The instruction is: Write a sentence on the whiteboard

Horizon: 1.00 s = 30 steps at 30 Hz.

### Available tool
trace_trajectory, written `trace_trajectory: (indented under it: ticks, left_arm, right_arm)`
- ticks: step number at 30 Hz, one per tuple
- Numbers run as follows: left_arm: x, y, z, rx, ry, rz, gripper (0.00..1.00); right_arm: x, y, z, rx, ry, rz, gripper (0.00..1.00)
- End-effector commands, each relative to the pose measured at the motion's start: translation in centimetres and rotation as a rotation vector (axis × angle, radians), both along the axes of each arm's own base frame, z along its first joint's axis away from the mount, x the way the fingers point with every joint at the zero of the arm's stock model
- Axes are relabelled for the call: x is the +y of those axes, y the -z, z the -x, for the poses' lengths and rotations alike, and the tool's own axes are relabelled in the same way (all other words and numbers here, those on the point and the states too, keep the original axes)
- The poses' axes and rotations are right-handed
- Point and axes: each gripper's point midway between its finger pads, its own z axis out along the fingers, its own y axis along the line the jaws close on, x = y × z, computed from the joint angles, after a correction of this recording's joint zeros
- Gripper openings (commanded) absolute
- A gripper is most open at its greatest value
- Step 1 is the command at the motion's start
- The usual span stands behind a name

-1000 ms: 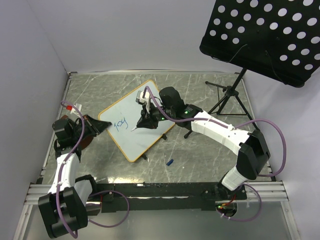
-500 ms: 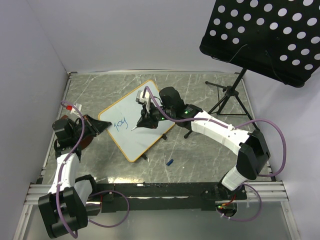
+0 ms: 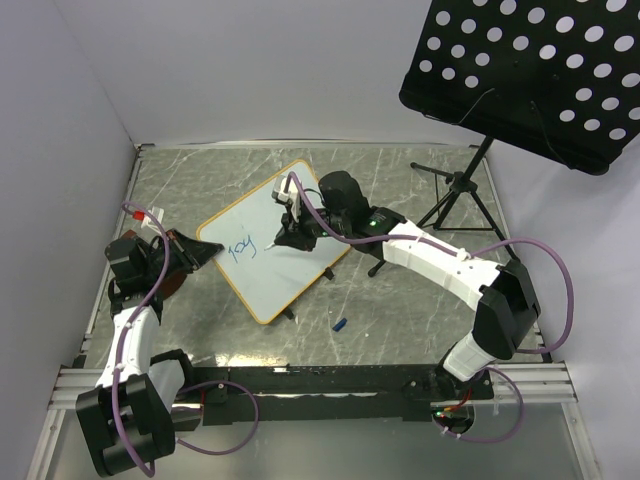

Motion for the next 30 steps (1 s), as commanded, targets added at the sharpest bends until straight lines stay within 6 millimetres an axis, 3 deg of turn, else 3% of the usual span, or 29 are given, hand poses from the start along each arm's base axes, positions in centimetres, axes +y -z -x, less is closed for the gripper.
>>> trace_trajectory:
  ticks: [1,15,30]
  left_arm:
    - [0.0,-0.7,-0.4,-0.114,0.023,-0.095,0.01]
    - [-0.3,-0.6,-0.3,-0.109,0.028,-0.105,0.01]
    - [-0.3,-0.5,-0.3,-0.106,0.025,-0.105,0.01]
  right_arm:
    - [0.6,-3.4,-2.3,-0.113,0.055,-0.065,0.0]
    - [2.1,-3.9,-6.7,-0.134,0.222,-0.125,0.0]
    - [2.8,-2.8,-8.0,-0.113,0.264,-0.131,0.0]
